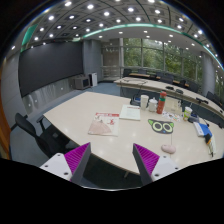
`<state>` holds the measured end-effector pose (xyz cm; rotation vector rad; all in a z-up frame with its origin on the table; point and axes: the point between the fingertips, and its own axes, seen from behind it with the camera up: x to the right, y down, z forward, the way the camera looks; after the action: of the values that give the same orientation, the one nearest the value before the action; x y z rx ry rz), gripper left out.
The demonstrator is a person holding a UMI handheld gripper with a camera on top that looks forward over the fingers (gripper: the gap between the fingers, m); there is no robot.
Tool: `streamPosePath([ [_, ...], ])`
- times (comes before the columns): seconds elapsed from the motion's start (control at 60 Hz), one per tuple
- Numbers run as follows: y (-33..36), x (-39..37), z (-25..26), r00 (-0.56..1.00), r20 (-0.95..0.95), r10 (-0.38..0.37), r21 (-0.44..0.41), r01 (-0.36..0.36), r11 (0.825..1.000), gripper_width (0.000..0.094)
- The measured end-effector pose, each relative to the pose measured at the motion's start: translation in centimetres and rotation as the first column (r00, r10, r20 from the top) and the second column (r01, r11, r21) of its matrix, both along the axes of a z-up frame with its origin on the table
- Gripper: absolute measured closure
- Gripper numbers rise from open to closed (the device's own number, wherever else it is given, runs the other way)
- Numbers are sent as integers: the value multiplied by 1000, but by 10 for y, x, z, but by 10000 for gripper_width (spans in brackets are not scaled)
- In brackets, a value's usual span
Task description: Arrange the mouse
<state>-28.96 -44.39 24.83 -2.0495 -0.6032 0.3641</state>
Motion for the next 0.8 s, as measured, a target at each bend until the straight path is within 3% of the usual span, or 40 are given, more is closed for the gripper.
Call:
streamPosePath([
  [0.25, 27, 91, -64, 991, 72, -109, -38, 112, 993, 84],
  [0.5, 91, 204, -161, 940, 190, -283, -77, 302, 950, 82],
  [0.667, 165, 244, -198, 912, 211, -353, -45, 369, 928, 78],
  [0.8, 221, 255, -219, 907, 201, -371, -29, 384, 923, 78],
])
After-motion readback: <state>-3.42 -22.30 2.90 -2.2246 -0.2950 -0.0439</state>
